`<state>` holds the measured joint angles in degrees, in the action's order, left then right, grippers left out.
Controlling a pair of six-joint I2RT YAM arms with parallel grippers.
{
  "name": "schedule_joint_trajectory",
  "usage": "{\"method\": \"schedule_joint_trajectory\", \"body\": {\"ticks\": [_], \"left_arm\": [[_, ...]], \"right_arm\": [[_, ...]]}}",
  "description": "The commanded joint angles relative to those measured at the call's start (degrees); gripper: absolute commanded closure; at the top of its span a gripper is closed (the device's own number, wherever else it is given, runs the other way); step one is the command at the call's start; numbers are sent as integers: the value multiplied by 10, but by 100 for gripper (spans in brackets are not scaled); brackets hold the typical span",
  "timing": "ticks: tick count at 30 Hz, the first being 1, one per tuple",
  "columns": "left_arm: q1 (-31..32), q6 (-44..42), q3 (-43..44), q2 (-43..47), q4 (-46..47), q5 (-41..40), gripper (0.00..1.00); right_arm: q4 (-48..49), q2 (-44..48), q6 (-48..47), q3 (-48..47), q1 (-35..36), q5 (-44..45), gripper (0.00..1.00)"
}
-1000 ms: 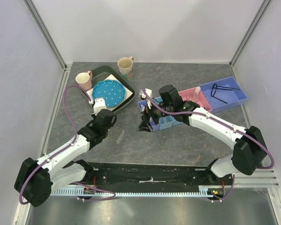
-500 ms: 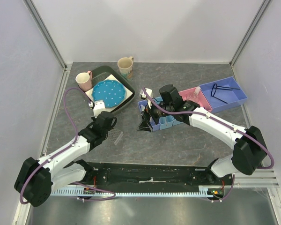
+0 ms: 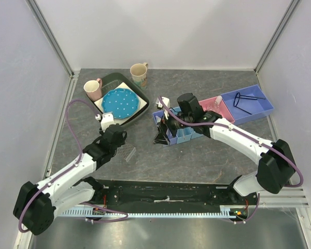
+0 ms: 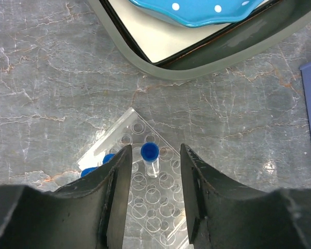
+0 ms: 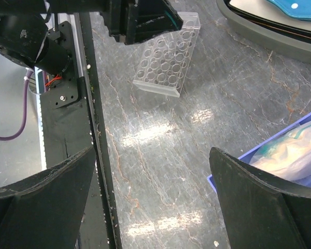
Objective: Organize the chemistry lab equipment
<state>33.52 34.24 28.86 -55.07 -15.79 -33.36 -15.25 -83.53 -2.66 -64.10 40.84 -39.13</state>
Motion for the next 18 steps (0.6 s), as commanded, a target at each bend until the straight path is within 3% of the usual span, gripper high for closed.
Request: {"method": "schedule_joint_trajectory", "body": {"ticks": [1,9,10,14,18], "left_arm": [[2,14,34,40,-17,9,49],[1,-32,83,118,-30,82,29],[1,-47,90,133,-33,94,21],[0,-83,160,142,-83,193,10],[-1,-90,262,148,-147,216,3]], "right_arm": [[-12,12,-26,-20,-8,5,2],[-91,48,-130,-54,-30,72,2],[-116,53,-141,-72,-38,88,2],[-177,85,-187,-141,-75,231,2],[-189,134,-178,-185,-116,344,2]]}}
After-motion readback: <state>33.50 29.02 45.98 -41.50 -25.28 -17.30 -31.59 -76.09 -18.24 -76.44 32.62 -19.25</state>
